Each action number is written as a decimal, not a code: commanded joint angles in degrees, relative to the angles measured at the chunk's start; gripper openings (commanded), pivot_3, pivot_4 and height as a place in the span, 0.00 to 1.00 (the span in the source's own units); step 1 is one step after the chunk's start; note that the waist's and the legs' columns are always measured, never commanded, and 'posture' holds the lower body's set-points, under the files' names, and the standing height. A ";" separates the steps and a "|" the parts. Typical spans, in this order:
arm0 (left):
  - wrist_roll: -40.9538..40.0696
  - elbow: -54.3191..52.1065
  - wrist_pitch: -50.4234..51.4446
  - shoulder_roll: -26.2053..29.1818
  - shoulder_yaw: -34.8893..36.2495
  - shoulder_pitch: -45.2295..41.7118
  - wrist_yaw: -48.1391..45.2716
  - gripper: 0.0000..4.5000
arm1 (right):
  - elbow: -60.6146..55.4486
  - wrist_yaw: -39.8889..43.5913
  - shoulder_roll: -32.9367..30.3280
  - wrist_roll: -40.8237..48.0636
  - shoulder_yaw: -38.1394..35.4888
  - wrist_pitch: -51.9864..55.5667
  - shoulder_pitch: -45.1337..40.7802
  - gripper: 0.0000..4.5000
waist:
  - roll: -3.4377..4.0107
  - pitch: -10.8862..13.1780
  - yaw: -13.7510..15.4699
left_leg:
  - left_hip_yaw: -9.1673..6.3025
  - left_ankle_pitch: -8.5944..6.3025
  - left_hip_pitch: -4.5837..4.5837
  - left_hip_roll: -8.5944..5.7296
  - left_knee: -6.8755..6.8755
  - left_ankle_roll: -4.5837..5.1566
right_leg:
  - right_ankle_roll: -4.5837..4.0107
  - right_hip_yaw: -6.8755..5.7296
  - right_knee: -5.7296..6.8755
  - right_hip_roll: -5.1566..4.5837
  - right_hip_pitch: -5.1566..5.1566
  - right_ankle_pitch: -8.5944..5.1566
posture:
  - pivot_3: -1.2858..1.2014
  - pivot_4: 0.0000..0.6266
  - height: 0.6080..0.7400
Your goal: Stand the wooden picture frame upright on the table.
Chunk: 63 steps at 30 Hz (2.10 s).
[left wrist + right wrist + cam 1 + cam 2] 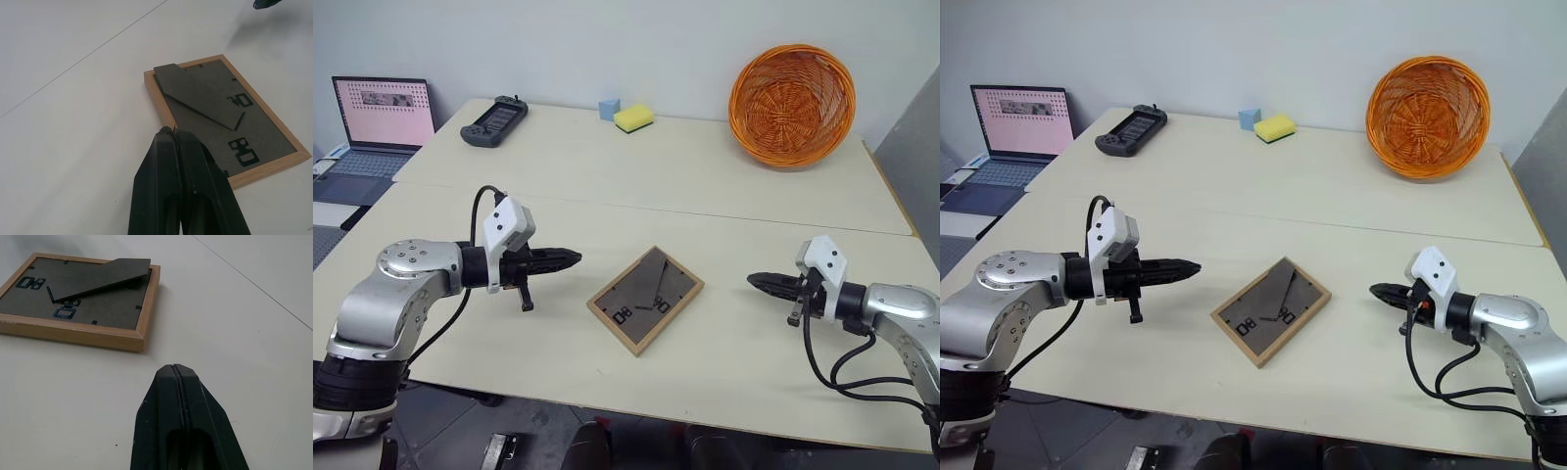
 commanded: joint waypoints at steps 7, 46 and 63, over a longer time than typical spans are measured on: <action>2.06 3.89 -0.54 -1.11 -0.22 0.23 1.04 0.00 | -2.18 -3.84 2.91 -1.57 0.79 -0.80 2.58 0.00 | 0.00 0.00 -0.06 | 0.02 0.00 0.00 -0.01 0.03 0.00 | 0.00 0.02 0.23 0.00 -0.12 0.00 | 0.52 0.24 1.00; 21.45 36.78 -21.08 -18.62 -17.05 -17.39 -10.18 0.00 | 8.31 -12.50 17.39 -9.18 12.02 -0.94 -3.25 0.00 | -0.01 -0.06 -0.06 | 0.01 0.02 -0.17 -0.03 0.34 0.01 | -0.04 0.00 0.72 0.04 -0.37 -0.01 | 0.52 0.24 1.00; 20.70 31.73 -18.75 -18.25 -15.85 -15.08 -11.01 0.00 | 17.50 -12.07 23.46 -13.15 15.31 -4.06 -13.06 0.00 | -0.01 -0.06 -0.70 | -0.01 0.01 -0.19 -0.03 0.64 0.01 | -0.04 0.00 1.00 0.05 -0.40 -0.01 | 0.52 0.24 1.00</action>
